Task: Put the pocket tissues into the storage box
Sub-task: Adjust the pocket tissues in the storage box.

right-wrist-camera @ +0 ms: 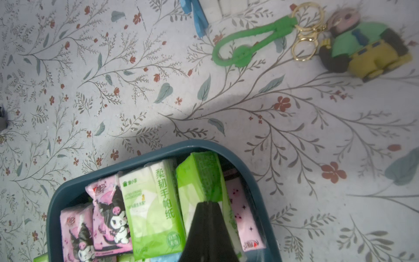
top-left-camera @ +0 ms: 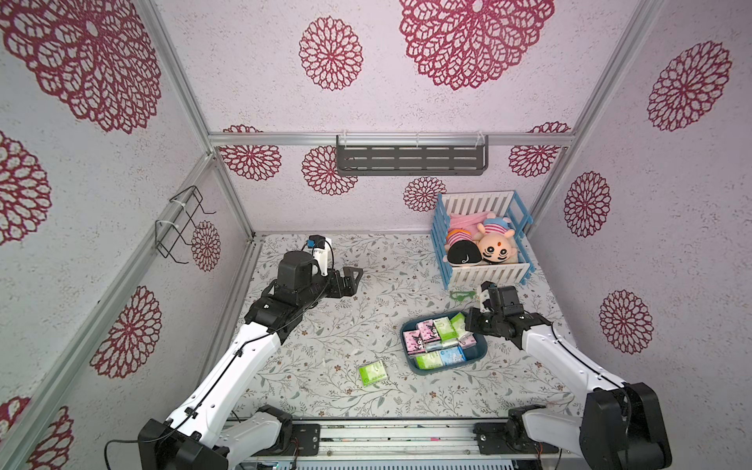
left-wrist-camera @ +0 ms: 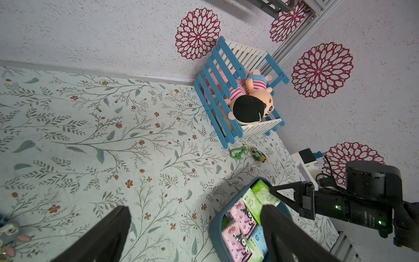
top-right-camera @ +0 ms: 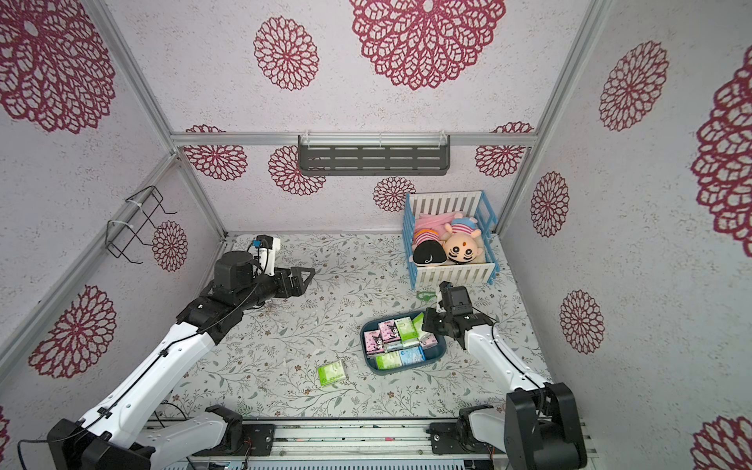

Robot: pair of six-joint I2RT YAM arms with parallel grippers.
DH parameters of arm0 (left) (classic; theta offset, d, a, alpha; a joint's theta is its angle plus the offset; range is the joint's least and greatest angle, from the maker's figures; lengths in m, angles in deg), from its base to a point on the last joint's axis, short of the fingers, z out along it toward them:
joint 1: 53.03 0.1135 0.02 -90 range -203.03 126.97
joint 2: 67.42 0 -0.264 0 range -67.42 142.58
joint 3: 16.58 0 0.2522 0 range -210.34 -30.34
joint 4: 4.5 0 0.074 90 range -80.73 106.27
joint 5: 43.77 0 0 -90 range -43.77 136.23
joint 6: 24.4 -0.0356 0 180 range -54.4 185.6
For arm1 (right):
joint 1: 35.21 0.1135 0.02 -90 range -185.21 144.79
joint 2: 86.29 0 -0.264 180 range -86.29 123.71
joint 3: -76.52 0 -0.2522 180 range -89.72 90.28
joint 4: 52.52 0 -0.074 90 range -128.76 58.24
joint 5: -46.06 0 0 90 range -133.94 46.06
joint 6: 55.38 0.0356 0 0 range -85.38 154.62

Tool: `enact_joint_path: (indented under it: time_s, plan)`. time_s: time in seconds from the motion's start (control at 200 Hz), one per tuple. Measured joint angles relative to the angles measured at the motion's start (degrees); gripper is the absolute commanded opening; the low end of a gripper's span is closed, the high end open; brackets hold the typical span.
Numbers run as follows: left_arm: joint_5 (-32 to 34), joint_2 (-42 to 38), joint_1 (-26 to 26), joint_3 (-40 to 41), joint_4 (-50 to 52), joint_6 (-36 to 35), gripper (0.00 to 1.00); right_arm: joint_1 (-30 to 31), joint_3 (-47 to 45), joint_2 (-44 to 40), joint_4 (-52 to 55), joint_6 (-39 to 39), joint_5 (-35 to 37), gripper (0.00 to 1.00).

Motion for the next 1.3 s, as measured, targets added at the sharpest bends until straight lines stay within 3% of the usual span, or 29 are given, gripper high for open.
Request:
enact_joint_path:
  time_s: [0.055,0.16,0.305,0.39,0.515,0.751,1.011,1.301]
  plan:
    - [0.0,-0.1,0.0,0.0,0.1,0.0,0.97,0.0,-0.2,0.0,-0.5,0.0,0.4,0.30]
    - [0.0,0.0,0.0,0.0,0.2,0.0,0.97,0.0,-0.5,0.1,-1.1,0.6,1.1,0.48]
    - [0.0,0.0,0.0,-0.7,1.0,0.0,0.97,0.0,-0.2,-0.3,-0.3,0.3,2.0,0.52]
    - [0.0,0.0,0.0,-1.4,1.2,-0.2,0.97,0.0,0.4,-2.2,1.9,0.2,3.0,0.41]
    - [0.4,-0.3,0.0,-1.5,1.3,-0.3,0.97,0.3,1.7,-7.3,5.4,0.7,3.7,0.00]
    - [0.7,-0.3,0.1,-1.5,1.4,-0.4,0.97,5.3,-0.3,-13.6,10.1,4.5,4.1,0.00]
    - [1.6,-0.4,0.2,-1.5,1.9,-1.0,0.97,9.5,-2.4,-7.0,12.0,10.0,5.9,0.00]
    - [2.2,-2.1,2.4,-1.5,3.2,-1.6,0.97,10.1,-3.1,-5.6,12.3,14.1,10.3,0.00]
